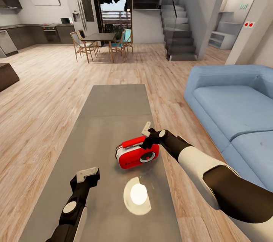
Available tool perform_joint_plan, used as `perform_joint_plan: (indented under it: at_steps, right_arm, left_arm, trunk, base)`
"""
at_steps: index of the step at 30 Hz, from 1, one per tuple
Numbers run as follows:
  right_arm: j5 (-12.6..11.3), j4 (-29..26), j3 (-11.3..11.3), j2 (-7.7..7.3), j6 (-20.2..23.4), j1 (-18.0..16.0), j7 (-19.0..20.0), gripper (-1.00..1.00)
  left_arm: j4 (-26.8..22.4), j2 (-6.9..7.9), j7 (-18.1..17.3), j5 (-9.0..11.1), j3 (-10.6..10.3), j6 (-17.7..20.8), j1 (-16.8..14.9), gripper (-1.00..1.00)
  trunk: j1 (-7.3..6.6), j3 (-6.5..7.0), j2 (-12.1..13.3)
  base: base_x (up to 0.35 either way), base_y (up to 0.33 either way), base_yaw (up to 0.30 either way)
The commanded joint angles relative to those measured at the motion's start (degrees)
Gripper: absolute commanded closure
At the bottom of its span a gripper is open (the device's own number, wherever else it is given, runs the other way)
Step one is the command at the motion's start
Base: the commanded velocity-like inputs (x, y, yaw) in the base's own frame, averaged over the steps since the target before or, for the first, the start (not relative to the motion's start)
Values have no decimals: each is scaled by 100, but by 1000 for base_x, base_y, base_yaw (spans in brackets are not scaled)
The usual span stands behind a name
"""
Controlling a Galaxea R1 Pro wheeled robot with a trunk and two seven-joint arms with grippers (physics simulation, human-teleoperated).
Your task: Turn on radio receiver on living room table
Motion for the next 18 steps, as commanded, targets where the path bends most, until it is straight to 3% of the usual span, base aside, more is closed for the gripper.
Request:
perform_joint_plan:
  at_steps: [1,18]
  right_arm:
    - [-1,2,0,0,0,0,0,-100]
    - [-4,0,-1,0,-301,0,64,-100]
  left_arm:
    - [1,0,0,0,0,4,0,-100]
    - [2,0,-1,0,0,7,0,-100]
  trunk:
    - [0,0,0]
    - [0,0,0]
  base:
    - [0,0,0]
    - [0,0,0]
